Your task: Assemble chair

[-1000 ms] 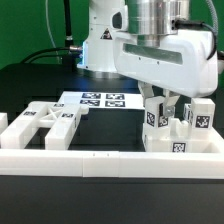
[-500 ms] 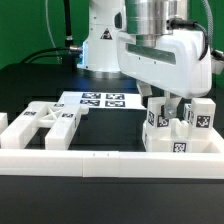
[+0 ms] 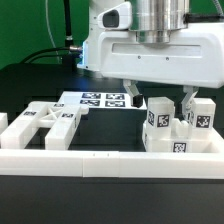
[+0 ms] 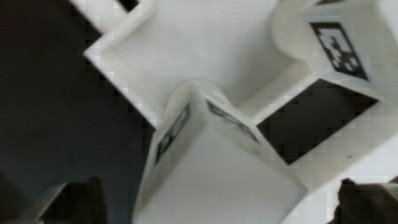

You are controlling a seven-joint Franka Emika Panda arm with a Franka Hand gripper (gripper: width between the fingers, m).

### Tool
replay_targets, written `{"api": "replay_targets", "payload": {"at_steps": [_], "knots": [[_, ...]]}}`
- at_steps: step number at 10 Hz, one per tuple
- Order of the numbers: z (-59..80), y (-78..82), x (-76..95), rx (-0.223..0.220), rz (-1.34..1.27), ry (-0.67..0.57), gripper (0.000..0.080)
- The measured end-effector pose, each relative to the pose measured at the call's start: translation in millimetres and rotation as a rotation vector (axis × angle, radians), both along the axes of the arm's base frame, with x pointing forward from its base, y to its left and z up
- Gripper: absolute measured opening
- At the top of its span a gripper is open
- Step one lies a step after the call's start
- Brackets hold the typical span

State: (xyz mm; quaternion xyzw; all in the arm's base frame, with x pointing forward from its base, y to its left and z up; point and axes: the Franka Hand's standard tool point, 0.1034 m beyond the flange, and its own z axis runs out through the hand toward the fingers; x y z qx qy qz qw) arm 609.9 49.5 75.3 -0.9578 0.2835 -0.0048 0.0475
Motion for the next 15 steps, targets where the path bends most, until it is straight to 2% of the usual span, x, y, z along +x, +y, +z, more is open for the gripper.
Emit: {"api": "replay_targets", "payload": {"at_steps": [3,8,9,10,11,12,14,15], "knots": [[-0.2,-2.2,0.0,-0.015,0.241,-0.021,0.0648],[-1.4,0.4,-1.1,-0.042,0.498,-0.032,0.0648],[-1.4,0.4,-1.0,-0.042,0.493,-0.032,0.0521],[-1.5,0.2,-1.1,-0.042,0.493,-0.032,0.0521],[-1.6,0.2,-1.1,-0.04,0.475,-0.03,0.0382],[-1.7,0.1,-1.1,-0.04,0.459,-0.029,0.0286],[-1.7,0.2,-1.1,-0.038,0.435,-0.028,0.0287],[-2.2,0.2,-1.4,-0.034,0.327,-0.019,0.0287]]}}
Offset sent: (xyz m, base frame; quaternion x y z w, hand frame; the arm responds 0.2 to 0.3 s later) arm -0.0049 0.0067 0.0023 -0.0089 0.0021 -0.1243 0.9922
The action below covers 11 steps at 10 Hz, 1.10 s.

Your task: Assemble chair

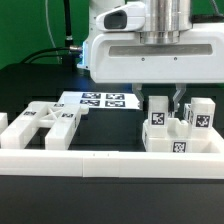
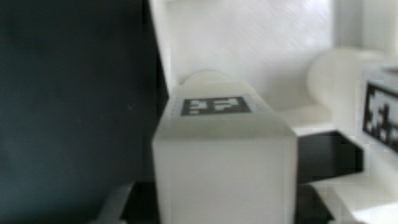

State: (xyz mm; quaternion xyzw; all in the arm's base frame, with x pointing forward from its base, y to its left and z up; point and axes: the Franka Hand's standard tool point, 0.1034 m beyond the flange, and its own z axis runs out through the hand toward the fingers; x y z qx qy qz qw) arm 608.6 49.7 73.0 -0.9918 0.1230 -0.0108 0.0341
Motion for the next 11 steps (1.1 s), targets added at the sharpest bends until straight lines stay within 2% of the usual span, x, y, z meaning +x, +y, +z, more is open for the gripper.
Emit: {"api": "replay_targets", "payload": {"at_steps": [2,6,10,11], "knots": [[-0.3,-1.1,-0.2,0.003,-0.205,0.014,0.0287],[-1.0,-4.2,-1.6,0.017,-0.772,0.055,0.0287],[-1.6,-7.0,-1.5,0.033,-0.999,0.084,0.0287],[-1.8,-5.9,-1.5,0.034,-1.027,0.086,0.0375]]}}
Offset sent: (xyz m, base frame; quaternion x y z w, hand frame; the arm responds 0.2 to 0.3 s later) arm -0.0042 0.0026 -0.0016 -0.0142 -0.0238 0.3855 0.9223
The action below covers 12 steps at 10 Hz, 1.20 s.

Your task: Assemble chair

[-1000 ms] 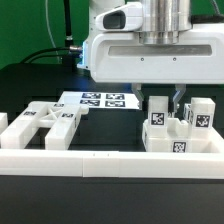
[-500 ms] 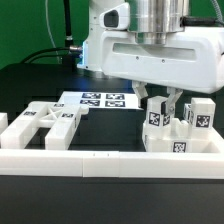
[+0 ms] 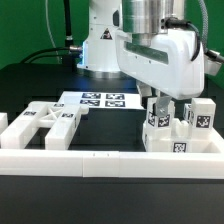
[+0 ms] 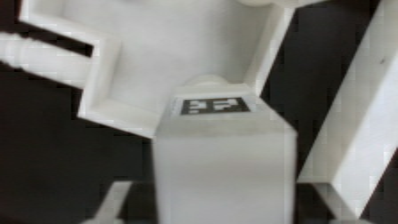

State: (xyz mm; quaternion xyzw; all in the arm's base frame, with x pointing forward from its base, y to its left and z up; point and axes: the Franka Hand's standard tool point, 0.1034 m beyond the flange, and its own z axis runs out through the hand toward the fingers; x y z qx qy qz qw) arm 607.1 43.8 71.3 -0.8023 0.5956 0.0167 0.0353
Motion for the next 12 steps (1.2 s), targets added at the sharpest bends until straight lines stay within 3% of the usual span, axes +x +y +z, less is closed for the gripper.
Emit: {"api": "replay_targets", "payload": {"at_steps": [1,2,3,7,12], "knots": [[0.0,0.0,0.0,0.0,0.018,-0.001,0.0375],[-0.1,1.1,-0.1,-0.001,0.086,-0.006,0.0568],[-0.1,3.5,0.0,-0.001,0.132,-0.011,0.0629],[3.6,7.1,1.6,-0.008,0.562,-0.051,0.0648],[2.8,3.4,2.5,-0.028,0.924,-0.077,0.0648]]}}
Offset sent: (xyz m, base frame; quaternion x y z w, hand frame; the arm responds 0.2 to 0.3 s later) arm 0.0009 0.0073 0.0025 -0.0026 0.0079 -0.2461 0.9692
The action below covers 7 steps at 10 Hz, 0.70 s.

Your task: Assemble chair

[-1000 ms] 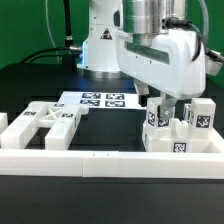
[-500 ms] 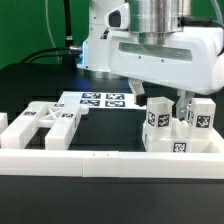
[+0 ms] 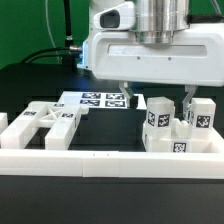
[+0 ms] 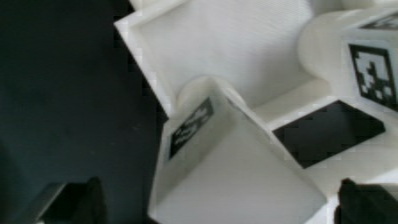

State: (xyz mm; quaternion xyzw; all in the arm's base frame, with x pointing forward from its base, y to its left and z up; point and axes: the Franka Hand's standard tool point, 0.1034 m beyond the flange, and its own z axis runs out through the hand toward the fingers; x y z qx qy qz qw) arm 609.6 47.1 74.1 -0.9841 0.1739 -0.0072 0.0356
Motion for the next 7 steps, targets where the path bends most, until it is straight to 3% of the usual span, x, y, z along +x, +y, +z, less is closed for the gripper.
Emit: {"api": "replay_targets", "payload": {"at_steps": [6,7], "knots": [[0.3,-0.7,3.0,-0.033,0.433,-0.048,0.0648],[0.1,-1.0,2.9,-0.037,0.447,-0.047,0.0513]]}}
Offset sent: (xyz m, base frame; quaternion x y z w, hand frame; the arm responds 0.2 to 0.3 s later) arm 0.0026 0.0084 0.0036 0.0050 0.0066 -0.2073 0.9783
